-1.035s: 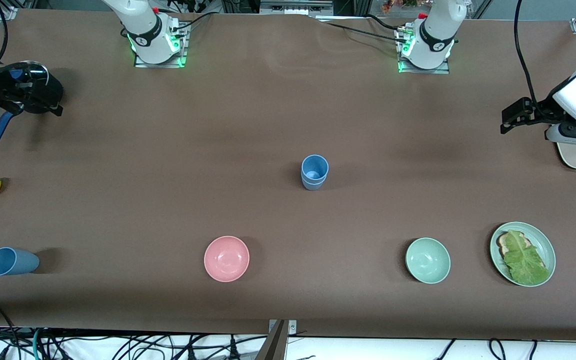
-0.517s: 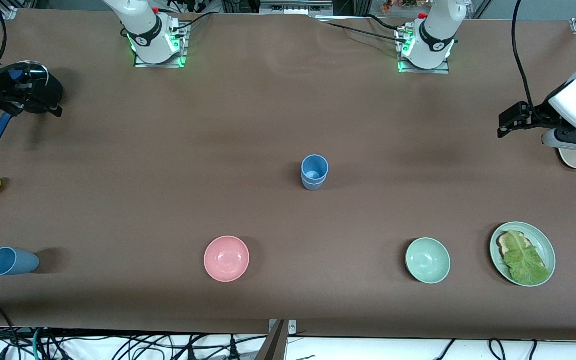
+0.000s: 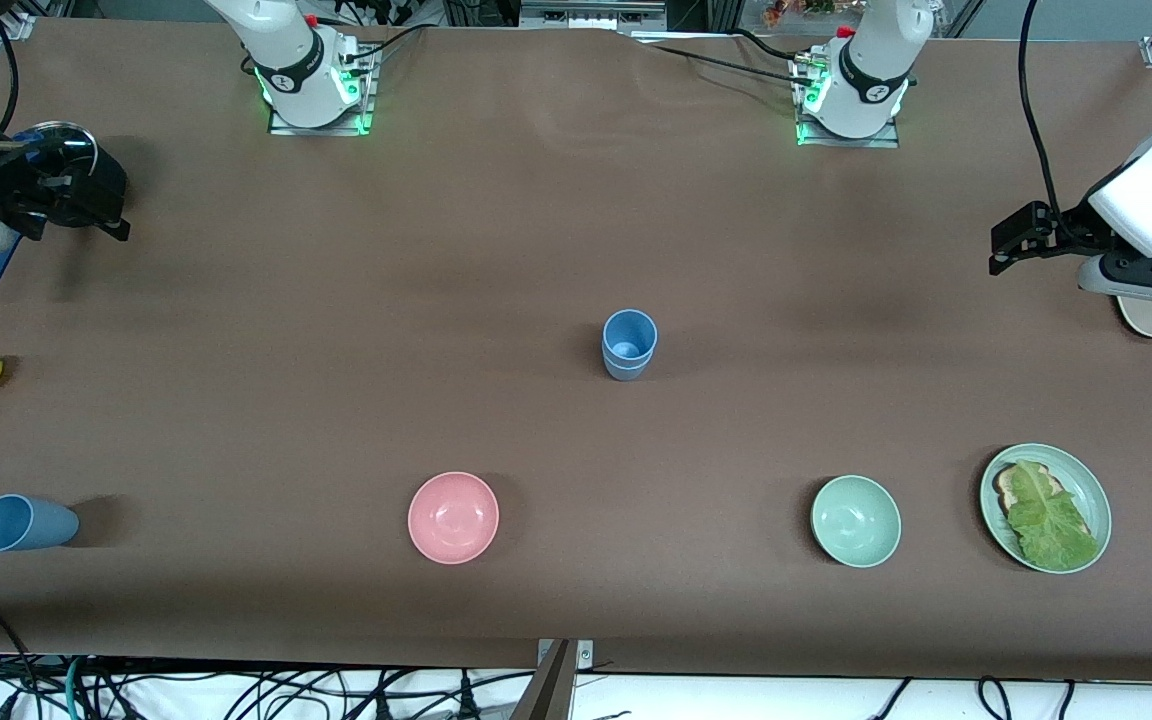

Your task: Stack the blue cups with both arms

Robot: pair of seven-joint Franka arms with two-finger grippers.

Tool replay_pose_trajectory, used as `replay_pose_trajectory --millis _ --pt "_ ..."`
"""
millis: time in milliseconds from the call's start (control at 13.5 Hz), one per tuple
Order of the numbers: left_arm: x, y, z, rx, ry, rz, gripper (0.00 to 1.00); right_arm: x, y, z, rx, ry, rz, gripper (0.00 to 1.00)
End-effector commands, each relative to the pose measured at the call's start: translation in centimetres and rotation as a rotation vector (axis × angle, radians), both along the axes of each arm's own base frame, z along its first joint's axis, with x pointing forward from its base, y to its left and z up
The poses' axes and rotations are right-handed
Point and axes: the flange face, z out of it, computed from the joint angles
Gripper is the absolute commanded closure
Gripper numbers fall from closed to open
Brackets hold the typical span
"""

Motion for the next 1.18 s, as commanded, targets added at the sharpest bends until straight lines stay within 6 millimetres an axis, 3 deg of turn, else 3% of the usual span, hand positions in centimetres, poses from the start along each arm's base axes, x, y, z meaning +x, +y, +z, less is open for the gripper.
replay_pose_trajectory --millis 0,1109 --pt "0.36 -0.03 0.66 -0.016 -0.001 -0.017 0.0 0.56 -0.37 0.49 -0.003 -0.01 0.007 0.0" --pt "0.36 -0.03 0.66 -0.016 -0.001 -0.017 0.0 1.02 -0.34 0.74 -0.001 -0.046 0.001 0.0"
